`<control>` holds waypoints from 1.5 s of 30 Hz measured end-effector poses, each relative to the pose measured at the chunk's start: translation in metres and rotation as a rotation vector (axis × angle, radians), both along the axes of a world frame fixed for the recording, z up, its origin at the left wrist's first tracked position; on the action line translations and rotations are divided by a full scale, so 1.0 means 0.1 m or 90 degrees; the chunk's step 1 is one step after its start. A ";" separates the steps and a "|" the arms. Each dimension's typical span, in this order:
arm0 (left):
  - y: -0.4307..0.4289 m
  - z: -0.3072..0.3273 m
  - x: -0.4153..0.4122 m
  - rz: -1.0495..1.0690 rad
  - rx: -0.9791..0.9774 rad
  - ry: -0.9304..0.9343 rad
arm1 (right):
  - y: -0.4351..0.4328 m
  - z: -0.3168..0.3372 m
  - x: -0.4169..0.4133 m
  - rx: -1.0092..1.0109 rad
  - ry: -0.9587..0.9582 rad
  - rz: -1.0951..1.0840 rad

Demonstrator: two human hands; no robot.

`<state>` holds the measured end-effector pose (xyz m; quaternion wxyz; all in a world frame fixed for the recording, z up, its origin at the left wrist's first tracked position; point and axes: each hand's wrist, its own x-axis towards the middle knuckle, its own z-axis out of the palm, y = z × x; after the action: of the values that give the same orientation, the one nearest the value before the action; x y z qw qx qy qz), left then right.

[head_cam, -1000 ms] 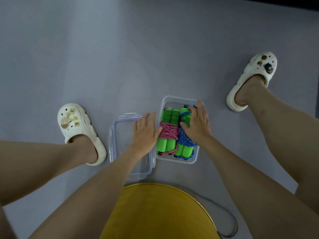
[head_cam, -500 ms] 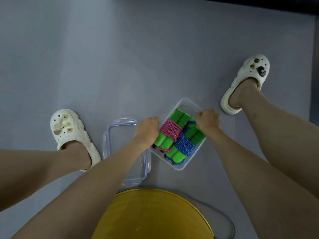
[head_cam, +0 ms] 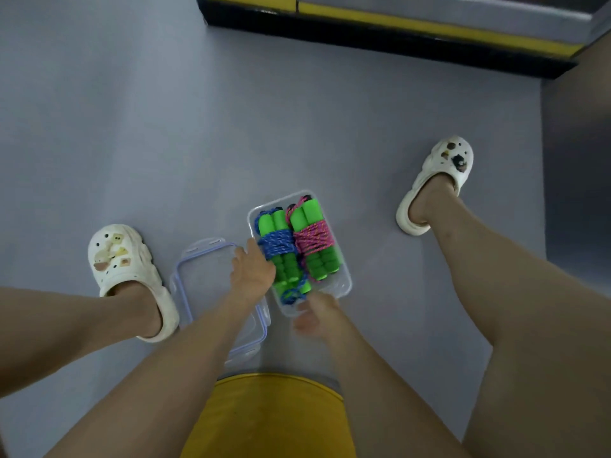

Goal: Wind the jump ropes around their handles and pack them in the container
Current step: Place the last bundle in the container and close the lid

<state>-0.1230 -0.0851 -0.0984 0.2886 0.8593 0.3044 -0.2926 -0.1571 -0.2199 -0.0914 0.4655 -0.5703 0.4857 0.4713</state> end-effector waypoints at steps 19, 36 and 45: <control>0.00 -0.22 0.13 -0.083 -0.033 -0.128 | -0.07 -0.01 0.70 -0.335 -0.507 0.457; 0.56 -0.24 -0.27 0.109 0.029 0.019 | 0.05 -0.10 0.83 -0.248 -0.534 0.794; 0.32 -0.07 -0.20 -0.085 0.025 -0.273 | 0.07 -0.16 0.80 -0.250 -0.503 0.845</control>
<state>-0.1434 -0.0532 -0.1051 0.3101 0.9256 0.1838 -0.1155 -0.0773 -0.2132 -0.1079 0.1166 -0.9371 -0.0820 0.3186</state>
